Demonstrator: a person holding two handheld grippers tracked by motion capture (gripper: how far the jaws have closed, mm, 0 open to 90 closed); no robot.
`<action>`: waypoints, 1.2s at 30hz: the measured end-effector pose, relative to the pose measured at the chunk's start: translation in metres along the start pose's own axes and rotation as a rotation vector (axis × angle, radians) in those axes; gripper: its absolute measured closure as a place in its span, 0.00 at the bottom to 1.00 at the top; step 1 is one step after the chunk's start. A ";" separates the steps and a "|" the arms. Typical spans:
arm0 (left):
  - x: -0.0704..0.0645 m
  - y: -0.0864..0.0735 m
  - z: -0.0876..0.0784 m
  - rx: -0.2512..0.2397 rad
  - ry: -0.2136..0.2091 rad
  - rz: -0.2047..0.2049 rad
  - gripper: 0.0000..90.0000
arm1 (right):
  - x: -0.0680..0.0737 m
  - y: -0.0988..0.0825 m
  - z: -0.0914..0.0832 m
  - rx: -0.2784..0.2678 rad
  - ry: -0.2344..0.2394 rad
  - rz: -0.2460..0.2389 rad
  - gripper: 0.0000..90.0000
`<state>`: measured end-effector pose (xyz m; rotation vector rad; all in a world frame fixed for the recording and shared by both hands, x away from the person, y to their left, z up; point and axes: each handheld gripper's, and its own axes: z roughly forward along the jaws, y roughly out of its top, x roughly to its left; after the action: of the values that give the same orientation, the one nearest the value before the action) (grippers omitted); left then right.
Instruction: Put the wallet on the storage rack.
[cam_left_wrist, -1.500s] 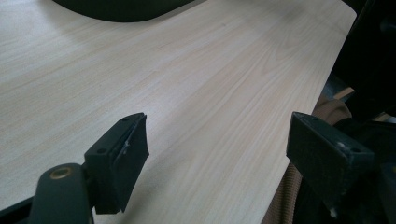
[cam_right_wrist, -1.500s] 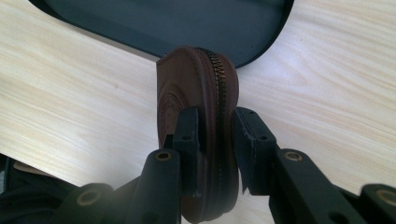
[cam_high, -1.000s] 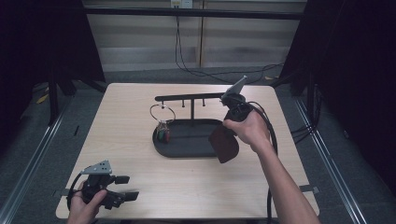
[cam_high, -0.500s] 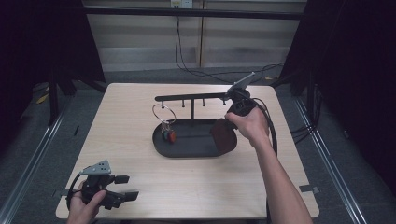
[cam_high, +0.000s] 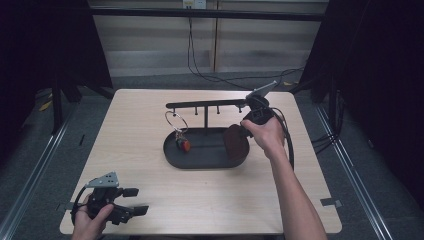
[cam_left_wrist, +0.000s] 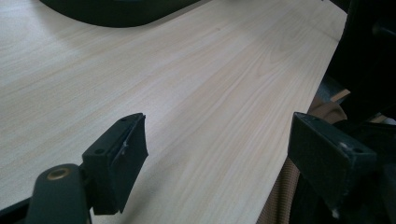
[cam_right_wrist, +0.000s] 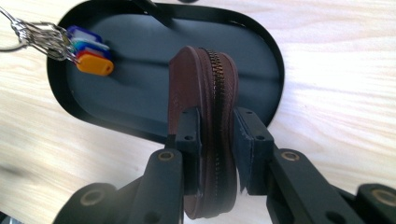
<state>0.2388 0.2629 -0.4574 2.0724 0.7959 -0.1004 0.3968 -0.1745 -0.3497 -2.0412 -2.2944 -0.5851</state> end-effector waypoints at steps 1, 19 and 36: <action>0.000 0.000 0.000 -0.001 -0.002 0.001 0.22 | -0.001 0.000 0.003 -0.001 0.013 0.005 0.81; -0.001 0.000 0.002 0.016 -0.014 0.006 0.22 | -0.019 -0.009 0.031 -0.087 0.108 0.071 0.81; -0.001 0.000 0.003 0.028 -0.025 0.007 0.22 | -0.024 -0.007 0.060 -0.136 0.198 0.115 0.81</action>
<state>0.2391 0.2598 -0.4589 2.0964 0.7756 -0.1345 0.4078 -0.1807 -0.4135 -2.0491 -2.0646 -0.9133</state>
